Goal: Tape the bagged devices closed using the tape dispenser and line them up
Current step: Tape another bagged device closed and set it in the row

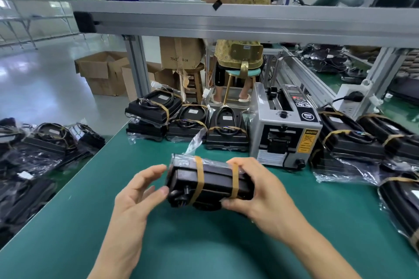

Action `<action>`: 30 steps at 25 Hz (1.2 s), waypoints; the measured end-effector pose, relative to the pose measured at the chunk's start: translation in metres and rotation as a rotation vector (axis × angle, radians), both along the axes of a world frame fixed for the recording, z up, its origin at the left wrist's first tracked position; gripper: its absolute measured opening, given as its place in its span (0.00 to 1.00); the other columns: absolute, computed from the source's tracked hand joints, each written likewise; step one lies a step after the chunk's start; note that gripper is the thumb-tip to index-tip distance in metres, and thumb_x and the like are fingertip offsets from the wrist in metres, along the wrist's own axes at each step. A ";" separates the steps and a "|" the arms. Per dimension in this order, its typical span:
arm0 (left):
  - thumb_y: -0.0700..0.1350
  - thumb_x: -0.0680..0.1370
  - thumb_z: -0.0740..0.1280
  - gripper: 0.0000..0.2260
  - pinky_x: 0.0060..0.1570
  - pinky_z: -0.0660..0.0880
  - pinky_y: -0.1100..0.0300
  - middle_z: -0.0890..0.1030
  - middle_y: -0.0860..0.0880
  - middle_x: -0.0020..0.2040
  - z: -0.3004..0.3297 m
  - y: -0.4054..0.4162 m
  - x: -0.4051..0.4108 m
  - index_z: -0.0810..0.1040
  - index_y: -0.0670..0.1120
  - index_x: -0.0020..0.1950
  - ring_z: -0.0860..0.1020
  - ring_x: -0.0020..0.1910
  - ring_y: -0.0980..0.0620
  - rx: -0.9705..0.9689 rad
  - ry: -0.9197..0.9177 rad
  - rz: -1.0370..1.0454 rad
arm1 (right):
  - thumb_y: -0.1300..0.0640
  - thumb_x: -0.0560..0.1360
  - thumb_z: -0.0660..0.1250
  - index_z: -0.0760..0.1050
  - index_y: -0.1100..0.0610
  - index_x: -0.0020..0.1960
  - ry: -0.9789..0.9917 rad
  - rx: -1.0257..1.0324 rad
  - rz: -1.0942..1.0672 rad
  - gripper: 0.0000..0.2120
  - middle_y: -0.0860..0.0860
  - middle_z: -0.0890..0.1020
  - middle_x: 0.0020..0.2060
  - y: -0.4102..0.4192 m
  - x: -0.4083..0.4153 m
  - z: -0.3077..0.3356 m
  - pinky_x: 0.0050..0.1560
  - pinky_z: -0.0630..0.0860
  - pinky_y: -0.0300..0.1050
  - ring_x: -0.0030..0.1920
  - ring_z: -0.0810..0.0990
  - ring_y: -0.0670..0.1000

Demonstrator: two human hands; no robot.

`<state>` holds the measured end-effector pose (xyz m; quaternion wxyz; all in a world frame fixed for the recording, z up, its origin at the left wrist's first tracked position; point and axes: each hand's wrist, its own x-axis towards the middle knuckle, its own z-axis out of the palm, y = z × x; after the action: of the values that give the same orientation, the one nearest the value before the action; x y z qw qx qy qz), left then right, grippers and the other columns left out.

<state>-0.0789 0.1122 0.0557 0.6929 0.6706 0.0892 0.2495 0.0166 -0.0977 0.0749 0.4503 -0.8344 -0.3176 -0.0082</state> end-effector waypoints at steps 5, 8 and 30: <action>0.39 0.67 0.69 0.23 0.64 0.64 0.58 0.78 0.58 0.62 0.014 -0.019 -0.001 0.78 0.61 0.58 0.72 0.65 0.59 0.164 -0.073 -0.028 | 0.54 0.61 0.78 0.70 0.40 0.55 -0.049 -0.141 -0.022 0.27 0.37 0.76 0.50 -0.019 0.004 0.006 0.56 0.73 0.47 0.53 0.75 0.43; 0.38 0.68 0.68 0.26 0.67 0.63 0.57 0.74 0.59 0.66 0.020 -0.023 0.002 0.75 0.59 0.62 0.68 0.69 0.59 0.325 -0.086 -0.051 | 0.54 0.61 0.79 0.71 0.40 0.55 -0.053 -0.180 -0.031 0.27 0.36 0.75 0.50 -0.024 0.005 0.003 0.58 0.72 0.48 0.54 0.75 0.44; 0.38 0.59 0.70 0.28 0.73 0.44 0.45 0.81 0.51 0.52 0.050 -0.011 0.039 0.80 0.47 0.59 0.73 0.65 0.50 1.455 0.122 -0.126 | 0.39 0.64 0.73 0.72 0.41 0.60 -0.020 -0.206 -0.023 0.25 0.31 0.75 0.51 -0.033 -0.001 0.014 0.66 0.65 0.45 0.57 0.71 0.36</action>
<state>-0.0396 0.1012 0.1061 0.0793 0.9777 -0.0993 0.1673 0.0160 -0.1311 0.0887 0.3589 -0.8798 -0.3115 0.0109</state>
